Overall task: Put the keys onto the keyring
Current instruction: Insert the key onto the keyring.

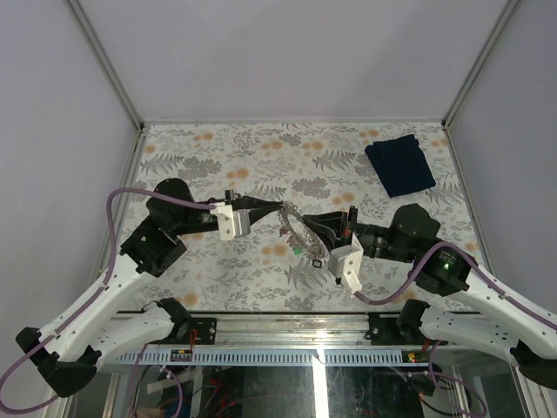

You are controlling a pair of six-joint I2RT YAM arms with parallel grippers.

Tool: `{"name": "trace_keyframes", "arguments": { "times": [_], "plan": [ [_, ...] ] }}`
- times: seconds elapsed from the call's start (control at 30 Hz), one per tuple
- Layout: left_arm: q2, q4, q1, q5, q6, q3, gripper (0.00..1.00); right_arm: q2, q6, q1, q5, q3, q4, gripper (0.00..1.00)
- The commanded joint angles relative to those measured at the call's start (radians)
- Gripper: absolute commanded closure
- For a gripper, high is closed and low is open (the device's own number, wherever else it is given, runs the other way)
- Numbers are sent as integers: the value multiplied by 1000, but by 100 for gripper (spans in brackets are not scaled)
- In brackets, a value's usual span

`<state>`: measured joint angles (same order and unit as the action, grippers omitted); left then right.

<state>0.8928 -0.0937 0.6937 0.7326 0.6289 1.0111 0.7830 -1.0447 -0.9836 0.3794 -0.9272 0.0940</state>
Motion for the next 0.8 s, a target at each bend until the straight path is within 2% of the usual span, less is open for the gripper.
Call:
{"name": "trace_keyframes", "arguments": {
  "times": [0.0, 0.2, 0.37, 0.63, 0.77],
  "plan": [
    [-35, 70, 14, 0, 58, -16, 100, -13, 133, -8, 7, -82, -26, 100],
    [-58, 73, 22, 48, 115, -31, 100, -15, 207, -8, 38, -87, -30, 100],
    [-75, 62, 41, 81, 182, -47, 100, 10, 237, -8, 86, -125, 30, 100],
    [-66, -117, 118, 99, 311, 4, 100, 70, 298, -8, 233, -226, 183, 100],
    [-73, -170, 154, 52, 344, 9, 100, 87, 324, -8, 277, -252, 226, 100]
  ]
}}
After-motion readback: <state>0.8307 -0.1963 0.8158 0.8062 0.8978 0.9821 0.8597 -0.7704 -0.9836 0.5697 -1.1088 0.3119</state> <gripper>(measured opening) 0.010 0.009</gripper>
